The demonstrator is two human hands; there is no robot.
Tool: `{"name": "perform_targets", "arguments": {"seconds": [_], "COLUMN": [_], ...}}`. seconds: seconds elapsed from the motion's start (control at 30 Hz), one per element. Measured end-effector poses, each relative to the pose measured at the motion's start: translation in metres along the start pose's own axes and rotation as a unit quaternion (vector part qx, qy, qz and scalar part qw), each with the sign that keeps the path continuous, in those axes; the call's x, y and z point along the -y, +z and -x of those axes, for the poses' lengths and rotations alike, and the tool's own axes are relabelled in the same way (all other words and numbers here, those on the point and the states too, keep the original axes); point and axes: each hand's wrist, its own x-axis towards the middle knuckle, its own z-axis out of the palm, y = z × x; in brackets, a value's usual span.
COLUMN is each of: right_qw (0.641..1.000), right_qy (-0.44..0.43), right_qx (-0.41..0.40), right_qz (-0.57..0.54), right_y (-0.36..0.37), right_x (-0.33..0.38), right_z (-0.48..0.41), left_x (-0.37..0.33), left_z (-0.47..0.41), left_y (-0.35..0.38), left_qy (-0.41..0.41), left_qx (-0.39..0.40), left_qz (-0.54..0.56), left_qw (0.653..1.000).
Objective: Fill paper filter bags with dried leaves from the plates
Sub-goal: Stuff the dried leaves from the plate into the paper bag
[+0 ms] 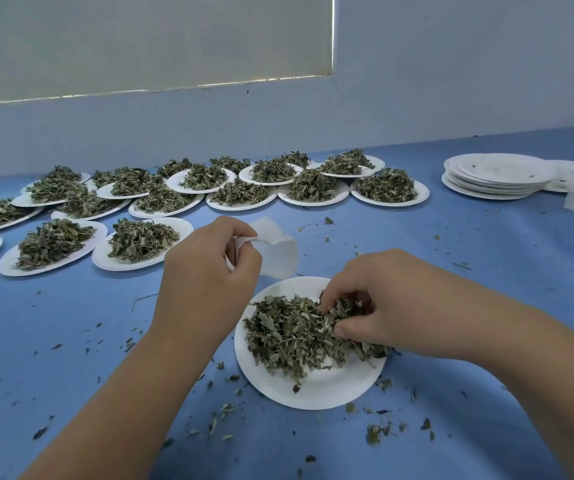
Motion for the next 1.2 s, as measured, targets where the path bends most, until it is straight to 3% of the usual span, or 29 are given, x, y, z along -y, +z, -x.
{"name": "perform_targets", "arguments": {"seconds": [0.43, 0.63, 0.8, 1.03, 1.2], "right_qw": [0.992, 0.976, 0.973, 0.977, 0.967], "right_qy": [0.004, -0.015, -0.016, 0.003, 0.011], "right_qx": [-0.058, -0.135, -0.196, -0.214, -0.252], "right_qz": [-0.113, -0.171, -0.120, -0.011, -0.027], "right_y": [-0.013, -0.009, 0.001, 0.014, 0.020], "right_x": [-0.004, 0.005, 0.016, 0.024, 0.028], "right_z": [0.001, -0.001, -0.009, -0.018, -0.018], "left_x": [-0.003, -0.006, -0.014, -0.023, -0.025], "left_z": [0.000, -0.002, -0.001, 0.003, 0.004], "left_y": [0.001, 0.000, -0.001, -0.003, -0.003], "left_qy": [0.013, 0.020, 0.015, 0.023, 0.021], "left_qx": [0.008, 0.046, 0.067, 0.090, 0.098], "left_qz": [-0.015, -0.046, -0.057, -0.048, -0.038], "left_qw": [1.000, 0.998, 0.996, 0.995, 0.994]}}
